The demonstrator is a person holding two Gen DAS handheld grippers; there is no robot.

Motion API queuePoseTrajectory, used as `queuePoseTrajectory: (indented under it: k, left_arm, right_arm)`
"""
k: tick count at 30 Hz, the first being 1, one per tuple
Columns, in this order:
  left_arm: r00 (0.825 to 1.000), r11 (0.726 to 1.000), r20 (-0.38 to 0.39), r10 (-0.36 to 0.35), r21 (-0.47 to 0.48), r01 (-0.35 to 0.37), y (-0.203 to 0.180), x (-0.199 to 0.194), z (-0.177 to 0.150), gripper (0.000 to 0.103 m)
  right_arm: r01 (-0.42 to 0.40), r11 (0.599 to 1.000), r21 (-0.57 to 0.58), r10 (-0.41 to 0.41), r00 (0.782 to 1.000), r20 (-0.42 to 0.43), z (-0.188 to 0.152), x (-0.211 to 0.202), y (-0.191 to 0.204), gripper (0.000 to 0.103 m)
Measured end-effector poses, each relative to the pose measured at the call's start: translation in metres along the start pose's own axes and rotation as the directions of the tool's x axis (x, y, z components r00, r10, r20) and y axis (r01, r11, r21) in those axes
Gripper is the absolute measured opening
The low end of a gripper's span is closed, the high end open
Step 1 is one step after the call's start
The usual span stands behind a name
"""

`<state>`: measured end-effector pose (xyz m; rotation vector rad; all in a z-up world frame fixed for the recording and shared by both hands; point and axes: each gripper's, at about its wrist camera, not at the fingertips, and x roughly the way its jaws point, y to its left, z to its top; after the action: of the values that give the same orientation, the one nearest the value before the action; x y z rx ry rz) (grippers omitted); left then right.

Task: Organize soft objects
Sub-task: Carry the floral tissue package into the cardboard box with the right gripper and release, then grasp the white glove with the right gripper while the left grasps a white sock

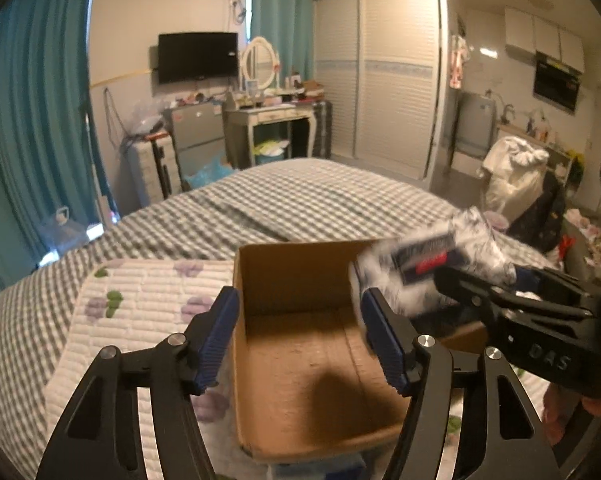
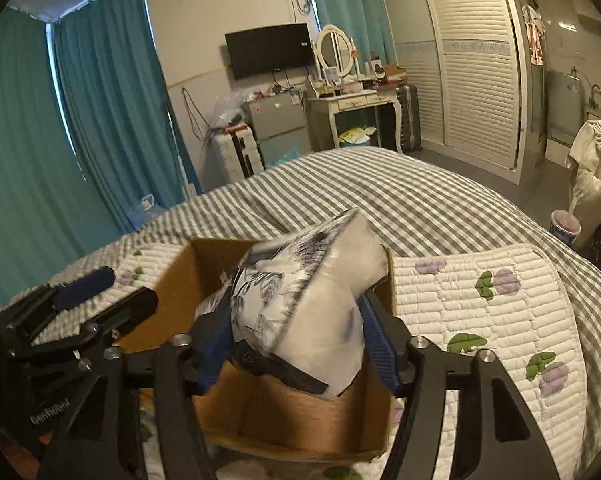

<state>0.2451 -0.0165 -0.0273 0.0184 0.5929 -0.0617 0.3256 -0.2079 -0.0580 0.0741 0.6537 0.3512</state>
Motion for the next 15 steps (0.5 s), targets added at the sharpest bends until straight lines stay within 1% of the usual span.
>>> queuePoseTrajectory:
  k: [1, 2, 4, 5, 7, 9, 11, 13, 14, 15]
  left_arm:
    - [1.000, 1.000, -0.008, 0.006, 0.004, -0.006, 0.000, 0.004, -0.002, 0.065]
    - [1.000, 1.000, -0.013, 0.014, 0.008, -0.014, 0.000, 0.006, -0.002, 0.065]
    - [0.999, 0.999, -0.020, 0.034, 0.018, -0.034, 0.000, 0.005, -0.004, 0.071]
    - [0.999, 0.999, -0.016, 0.047, 0.018, -0.047, 0.000, 0.001, -0.004, 0.078]
    - [0.996, 0.996, 0.020, 0.089, 0.023, -0.089, -0.002, -0.011, -0.001, 0.081]
    - [0.992, 0.992, 0.045, 0.116, 0.052, -0.118, -0.006, -0.031, 0.003, 0.082]
    - [0.990, 0.990, 0.062, 0.125, 0.063, -0.129, -0.010, -0.051, 0.008, 0.082]
    - [0.987, 0.987, 0.093, 0.134, 0.072, -0.141, -0.016, -0.080, 0.013, 0.082]
    - [0.984, 0.986, 0.109, 0.139, 0.073, -0.148, -0.018, -0.094, 0.016, 0.085]
    - [0.982, 0.986, 0.122, 0.143, 0.070, -0.152, -0.020, -0.108, 0.017, 0.092]
  right_arm:
    - [0.000, 1.000, 0.003, 0.000, 1.000, 0.000, -0.001, 0.003, -0.004, 0.077]
    - [0.000, 1.000, 0.008, 0.000, 1.000, 0.007, -0.002, 0.003, -0.008, 0.082]
    - [-0.004, 1.000, 0.021, 0.003, 1.000, 0.019, -0.002, -0.002, -0.014, 0.083]
    - [-0.010, 1.000, 0.022, 0.009, 1.000, 0.020, 0.000, -0.005, -0.016, 0.083]
    - [0.000, 1.000, 0.007, -0.001, 0.999, 0.032, 0.007, -0.017, -0.015, 0.083]
    - [0.009, 1.000, -0.009, -0.009, 0.998, 0.055, 0.014, -0.036, -0.010, 0.084]
    - [0.009, 1.000, -0.023, -0.007, 0.997, 0.080, 0.022, -0.061, -0.006, 0.088]
    - [0.013, 0.999, -0.035, -0.009, 0.995, 0.103, 0.030, -0.089, -0.002, 0.092]
    - [0.019, 0.999, -0.046, -0.013, 0.993, 0.117, 0.033, -0.105, 0.002, 0.095]
    - [0.024, 0.998, -0.054, -0.016, 0.992, 0.127, 0.036, -0.118, 0.004, 0.096]
